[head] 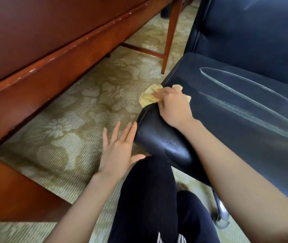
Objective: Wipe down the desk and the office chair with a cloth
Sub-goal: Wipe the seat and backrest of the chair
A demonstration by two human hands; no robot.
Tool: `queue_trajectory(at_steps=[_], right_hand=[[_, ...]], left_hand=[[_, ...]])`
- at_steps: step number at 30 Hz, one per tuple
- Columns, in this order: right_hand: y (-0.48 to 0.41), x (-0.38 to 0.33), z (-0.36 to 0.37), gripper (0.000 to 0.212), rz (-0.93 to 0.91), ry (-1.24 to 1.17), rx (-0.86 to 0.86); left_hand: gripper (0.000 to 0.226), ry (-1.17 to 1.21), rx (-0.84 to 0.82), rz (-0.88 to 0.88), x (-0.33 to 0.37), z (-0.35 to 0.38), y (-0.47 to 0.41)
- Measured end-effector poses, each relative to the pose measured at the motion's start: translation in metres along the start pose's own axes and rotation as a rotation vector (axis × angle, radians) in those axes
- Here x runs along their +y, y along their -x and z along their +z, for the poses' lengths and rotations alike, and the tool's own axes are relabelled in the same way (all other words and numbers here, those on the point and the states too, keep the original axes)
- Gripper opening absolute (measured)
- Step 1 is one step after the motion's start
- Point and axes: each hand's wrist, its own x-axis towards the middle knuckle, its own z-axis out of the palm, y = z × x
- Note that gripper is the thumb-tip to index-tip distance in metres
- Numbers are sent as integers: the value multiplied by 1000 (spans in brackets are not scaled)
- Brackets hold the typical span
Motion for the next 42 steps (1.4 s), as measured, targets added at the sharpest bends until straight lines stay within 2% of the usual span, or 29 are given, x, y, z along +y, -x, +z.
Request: queue_trajectory(at_steps=[3, 6, 9, 12, 16, 21, 24, 28, 34, 39, 42], right_hand=[[25, -13, 0, 32, -149, -69, -3], [50, -26, 1, 26, -306, -67, -28], [81, -28, 4, 17, -433, -39, 131], [107, -20, 16, 15, -549, 75, 205], [136, 2, 31, 14, -783, 292, 142], [157, 37, 19, 11, -914, 361, 103], [162, 54, 5, 30, -991, 420, 53], [149, 46, 0, 24, -1101, 552, -60], [107, -10, 17, 15, -1121, 699, -218], [74, -48, 23, 9, -1034, 643, -178], [76, -46, 24, 12, -1005, 552, -135]], left_hand=[[101, -7, -49, -3, -1, 3, 2], [89, 86, -136, -14, -10, 1, 0], [78, 169, -240, -3, -22, -4, -1], [83, 273, -332, 0, -34, -16, -7], [73, 238, -233, 44, -36, -35, -17], [75, 229, -143, 191, -11, -42, -24], [84, 265, -186, 172, -13, -48, -32], [94, 299, -264, 190, -17, -51, -38], [96, 272, -304, 235, -17, -56, -40], [82, 261, -295, 225, -15, -57, -40], [76, 233, -254, 209, -13, -56, -36]])
